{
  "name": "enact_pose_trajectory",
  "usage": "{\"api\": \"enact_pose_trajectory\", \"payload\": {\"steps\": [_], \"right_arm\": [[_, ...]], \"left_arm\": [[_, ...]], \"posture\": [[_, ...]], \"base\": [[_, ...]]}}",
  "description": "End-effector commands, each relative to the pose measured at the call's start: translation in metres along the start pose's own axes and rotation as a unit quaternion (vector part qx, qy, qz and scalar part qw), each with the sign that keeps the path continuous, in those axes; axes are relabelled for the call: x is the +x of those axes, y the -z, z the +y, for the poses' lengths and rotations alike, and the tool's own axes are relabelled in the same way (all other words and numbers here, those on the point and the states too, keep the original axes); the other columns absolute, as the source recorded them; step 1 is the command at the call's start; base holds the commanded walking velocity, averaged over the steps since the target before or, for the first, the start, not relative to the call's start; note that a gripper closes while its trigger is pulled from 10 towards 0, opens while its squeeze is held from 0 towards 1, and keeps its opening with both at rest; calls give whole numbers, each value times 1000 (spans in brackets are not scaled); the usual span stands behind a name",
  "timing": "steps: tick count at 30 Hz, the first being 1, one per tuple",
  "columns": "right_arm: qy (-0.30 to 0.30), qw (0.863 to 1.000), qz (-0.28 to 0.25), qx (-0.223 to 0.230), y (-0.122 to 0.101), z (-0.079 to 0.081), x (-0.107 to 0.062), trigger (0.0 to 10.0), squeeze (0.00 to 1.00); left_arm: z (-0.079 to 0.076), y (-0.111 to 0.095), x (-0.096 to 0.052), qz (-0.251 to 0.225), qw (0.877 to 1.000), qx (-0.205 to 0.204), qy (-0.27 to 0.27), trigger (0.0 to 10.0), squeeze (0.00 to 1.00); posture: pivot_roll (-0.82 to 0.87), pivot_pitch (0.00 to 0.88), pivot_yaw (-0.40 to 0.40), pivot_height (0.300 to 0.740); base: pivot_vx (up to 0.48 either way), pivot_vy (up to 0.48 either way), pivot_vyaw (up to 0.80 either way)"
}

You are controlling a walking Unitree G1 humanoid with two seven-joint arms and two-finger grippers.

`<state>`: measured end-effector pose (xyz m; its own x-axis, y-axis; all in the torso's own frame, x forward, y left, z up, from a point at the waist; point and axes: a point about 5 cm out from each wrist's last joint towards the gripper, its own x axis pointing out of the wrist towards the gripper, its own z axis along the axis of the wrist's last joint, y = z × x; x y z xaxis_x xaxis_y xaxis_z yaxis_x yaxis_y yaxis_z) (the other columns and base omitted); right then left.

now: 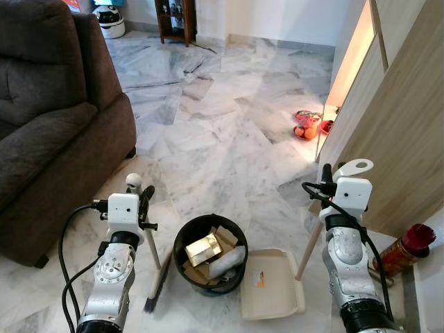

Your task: Sweep floor

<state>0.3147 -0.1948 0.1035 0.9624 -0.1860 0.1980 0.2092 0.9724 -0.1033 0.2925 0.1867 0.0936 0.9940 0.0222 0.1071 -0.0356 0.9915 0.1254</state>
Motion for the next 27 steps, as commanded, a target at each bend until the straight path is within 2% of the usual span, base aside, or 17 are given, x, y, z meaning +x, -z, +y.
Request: {"api": "enact_pose_trajectory", "payload": {"steps": [1, 27], "right_arm": [[-5, 1000, -8, 8, -3, 4, 2, 10000, 0], [-11, 1000, -8, 14, -3, 8, 2, 10000, 0]], "left_arm": [[-1, -8, 3, -19, 1000, -3, 2, 10000, 0], [-1, -10, 4, -23, 1000, -3, -2, 10000, 0]], "posture": [[-64, 85, 6, 740], [-60, 83, 5, 740]], "base": [[-251, 0, 0], [-273, 0, 0]]}}
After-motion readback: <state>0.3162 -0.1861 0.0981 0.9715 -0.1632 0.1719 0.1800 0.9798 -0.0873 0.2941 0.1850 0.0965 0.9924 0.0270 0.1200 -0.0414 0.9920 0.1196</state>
